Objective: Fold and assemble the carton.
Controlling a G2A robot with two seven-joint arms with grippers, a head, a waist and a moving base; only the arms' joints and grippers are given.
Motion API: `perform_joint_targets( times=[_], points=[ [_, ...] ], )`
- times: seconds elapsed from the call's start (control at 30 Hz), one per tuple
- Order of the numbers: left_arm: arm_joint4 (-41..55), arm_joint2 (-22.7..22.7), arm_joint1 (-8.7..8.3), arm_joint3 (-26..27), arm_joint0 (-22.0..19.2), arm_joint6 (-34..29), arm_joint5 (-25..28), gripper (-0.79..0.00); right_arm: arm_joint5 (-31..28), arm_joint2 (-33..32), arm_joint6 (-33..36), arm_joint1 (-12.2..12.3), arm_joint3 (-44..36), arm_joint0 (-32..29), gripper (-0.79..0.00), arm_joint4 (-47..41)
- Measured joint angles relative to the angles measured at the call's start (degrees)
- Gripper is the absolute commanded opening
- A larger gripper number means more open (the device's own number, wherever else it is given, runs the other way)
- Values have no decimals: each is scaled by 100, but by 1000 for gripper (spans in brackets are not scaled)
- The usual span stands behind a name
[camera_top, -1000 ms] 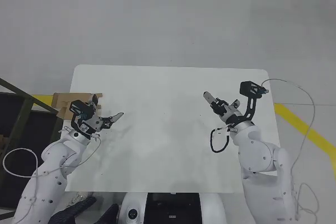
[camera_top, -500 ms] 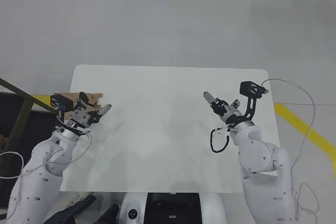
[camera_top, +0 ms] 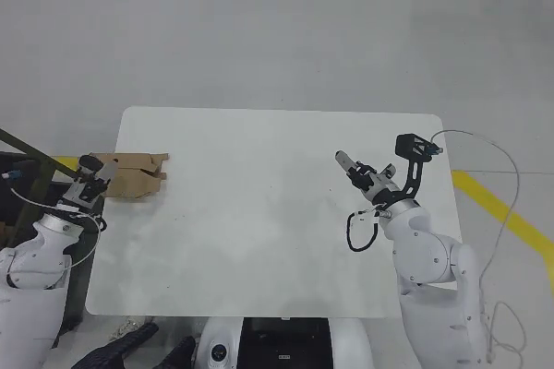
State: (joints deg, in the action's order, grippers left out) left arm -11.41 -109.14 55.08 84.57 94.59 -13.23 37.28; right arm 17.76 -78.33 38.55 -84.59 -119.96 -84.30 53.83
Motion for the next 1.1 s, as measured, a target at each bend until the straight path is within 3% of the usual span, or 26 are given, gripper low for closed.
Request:
perform_joint_targets(
  times=[0.4,0.87,0.97,1.1],
  points=[
    [2322,-531,-75,-1362,-287,-1275,-44,0,0,0,0,0,0,0,0,0],
    [2383,-515,-72,-1389,-294,-1320,-102,0,0,0,0,0,0,0,0,0],
    [2998,-508,-69,-1546,-398,-1687,-719,0,0,0,0,0,0,0,0,0],
    [3682,-756,-135,-2214,-680,-2235,-1569,0,0,0,0,0,0,0,0,0]
  ],
)
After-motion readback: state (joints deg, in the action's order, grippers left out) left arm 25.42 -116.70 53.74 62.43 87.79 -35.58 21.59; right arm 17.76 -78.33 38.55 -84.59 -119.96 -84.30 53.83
